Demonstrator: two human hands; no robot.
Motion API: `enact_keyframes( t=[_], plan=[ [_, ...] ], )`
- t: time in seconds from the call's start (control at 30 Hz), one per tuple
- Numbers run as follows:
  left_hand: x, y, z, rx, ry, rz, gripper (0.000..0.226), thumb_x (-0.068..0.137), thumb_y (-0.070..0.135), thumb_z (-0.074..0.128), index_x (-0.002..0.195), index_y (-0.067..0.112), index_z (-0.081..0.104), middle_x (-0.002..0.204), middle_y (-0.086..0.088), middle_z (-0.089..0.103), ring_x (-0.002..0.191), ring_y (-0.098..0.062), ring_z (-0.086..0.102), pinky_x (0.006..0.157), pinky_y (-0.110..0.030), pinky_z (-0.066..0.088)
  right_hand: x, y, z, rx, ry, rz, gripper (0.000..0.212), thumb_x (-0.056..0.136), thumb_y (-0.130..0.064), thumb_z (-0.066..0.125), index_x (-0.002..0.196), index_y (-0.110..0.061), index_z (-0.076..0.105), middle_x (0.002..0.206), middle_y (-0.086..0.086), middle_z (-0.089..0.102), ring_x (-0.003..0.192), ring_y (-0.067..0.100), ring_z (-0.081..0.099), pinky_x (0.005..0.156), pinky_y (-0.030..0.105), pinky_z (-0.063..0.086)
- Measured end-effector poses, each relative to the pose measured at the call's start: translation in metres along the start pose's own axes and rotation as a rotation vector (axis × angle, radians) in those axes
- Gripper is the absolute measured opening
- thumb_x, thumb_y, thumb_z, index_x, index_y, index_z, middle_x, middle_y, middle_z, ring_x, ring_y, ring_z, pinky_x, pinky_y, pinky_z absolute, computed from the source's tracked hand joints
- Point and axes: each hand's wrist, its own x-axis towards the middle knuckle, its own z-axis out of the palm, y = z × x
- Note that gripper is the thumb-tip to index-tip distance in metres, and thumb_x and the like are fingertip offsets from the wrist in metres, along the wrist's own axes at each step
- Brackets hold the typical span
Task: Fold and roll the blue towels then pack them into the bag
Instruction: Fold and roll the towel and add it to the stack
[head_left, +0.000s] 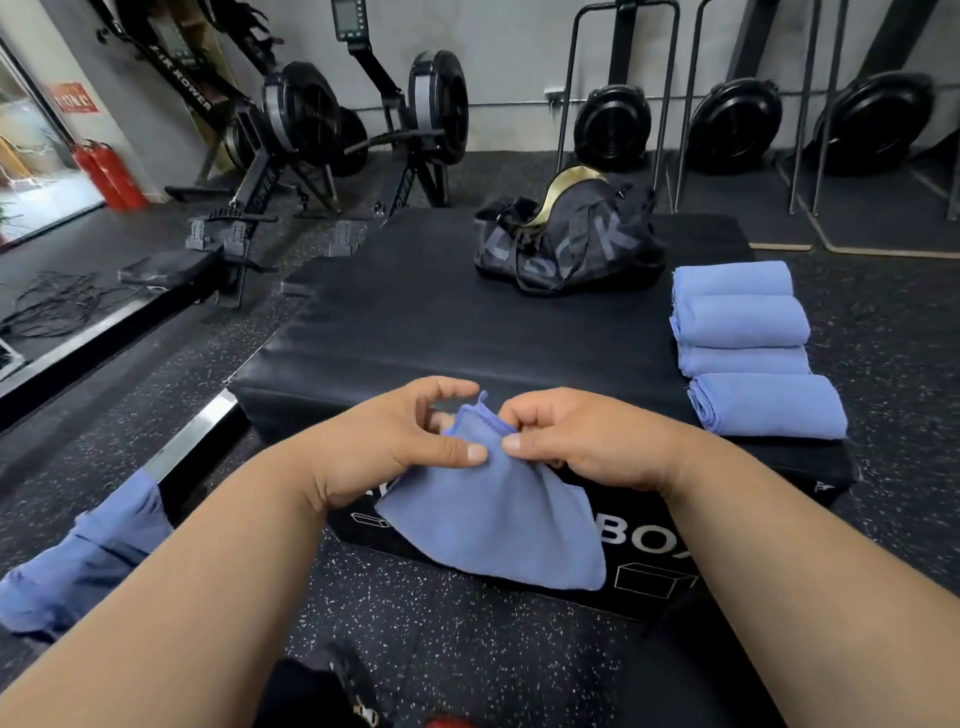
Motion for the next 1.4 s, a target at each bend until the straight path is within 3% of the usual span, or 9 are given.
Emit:
enact_keyframes(
  t=[0.07,0.13,0.27,0.47,0.67,0.87,1.03,1.2,1.4],
  plan=[
    [-0.005,0.006,0.007,0.037,-0.037,0.007,0.062,0.083,0.013,0.088,0.138,0.021,0.061,0.113,-0.005,0.078,0.103,-0.016,0.073,0.077,-0.023,0.057,-0.006,-0.002,0.001,-0.046,-0.011,-0.003,0.011,0.103,-0.022,0.063,0.094,-0.020,0.069,0.075,-0.018,0.062,0.068,0.000,0.053,0.072,0.028,0.040],
    [-0.012,0.008,0.010,0.062,-0.068,0.024,0.042,0.088,0.014,0.084,0.127,0.015,0.070,0.116,-0.010,0.077,0.102,-0.021,0.073,0.077,-0.027,0.056,-0.012,-0.003,0.005,-0.045,0.054,-0.009,0.011,0.102,-0.027,0.064,0.093,-0.021,0.070,0.072,-0.018,0.060,0.067,0.000,0.051,0.072,0.029,0.039],
    [-0.028,0.018,0.018,0.080,0.088,0.062,0.012,0.090,0.015,0.082,0.094,0.012,0.071,0.087,-0.007,0.073,0.075,-0.016,0.067,0.060,-0.025,0.049,-0.019,0.004,0.019,-0.010,0.304,-0.001,0.007,0.100,-0.030,0.068,0.104,-0.026,0.073,0.067,-0.012,0.057,0.064,0.007,0.051,0.068,0.033,0.045],
    [-0.046,0.037,0.020,0.073,0.331,0.108,0.012,0.078,0.029,0.082,0.076,0.021,0.072,0.082,-0.005,0.072,0.077,-0.020,0.065,0.077,-0.038,0.050,-0.030,0.013,0.058,0.229,0.447,0.138,0.017,0.100,-0.024,0.065,0.117,-0.028,0.069,0.081,0.001,0.070,0.065,0.003,0.063,0.061,0.018,0.049],
    [-0.056,0.064,0.021,-0.155,0.508,0.109,0.024,0.092,0.009,0.069,0.075,0.018,0.056,0.063,0.000,0.050,0.050,-0.014,0.045,0.049,-0.022,0.038,-0.038,0.014,0.092,0.482,0.461,0.243,0.016,0.104,-0.038,0.059,0.116,-0.030,0.066,0.093,0.003,0.072,0.077,0.013,0.065,0.071,0.028,0.050],
    [-0.060,0.084,0.018,-0.325,0.344,0.103,0.008,0.094,0.013,0.064,0.102,0.013,0.066,0.080,0.001,0.070,0.062,-0.010,0.066,0.061,-0.020,0.057,-0.042,0.014,0.101,0.850,0.454,0.397,0.031,0.101,-0.064,0.053,0.117,-0.038,0.060,0.108,0.011,0.079,0.100,0.030,0.078,0.088,0.044,0.061],
    [-0.068,0.089,0.018,-0.307,0.173,0.131,0.013,0.095,0.011,0.052,0.089,0.015,0.063,0.074,0.001,0.065,0.058,-0.011,0.061,0.054,-0.022,0.054,-0.029,0.016,0.090,1.290,0.407,0.287,0.037,0.108,-0.055,0.045,0.117,-0.028,0.068,0.113,0.010,0.077,0.114,0.032,0.072,0.110,0.053,0.050],
    [-0.073,0.074,-0.003,-0.260,0.187,0.086,0.008,0.079,0.018,0.065,0.086,0.019,0.061,0.068,0.003,0.054,0.054,-0.009,0.050,0.046,-0.018,0.043,-0.020,0.013,0.081,1.326,0.494,0.205,0.031,0.109,-0.036,0.047,0.105,-0.018,0.072,0.108,0.008,0.080,0.109,0.030,0.071,0.108,0.049,0.047],
    [-0.068,0.043,-0.035,-0.388,0.337,0.044,0.007,0.081,0.016,0.066,0.076,0.019,0.071,0.067,0.006,0.061,0.051,-0.006,0.057,0.048,-0.016,0.049,-0.006,0.018,0.059,1.248,0.616,0.100,0.026,0.103,-0.025,0.061,0.124,-0.014,0.070,0.109,0.007,0.081,0.106,0.031,0.077,0.102,0.046,0.054]
  ],
)
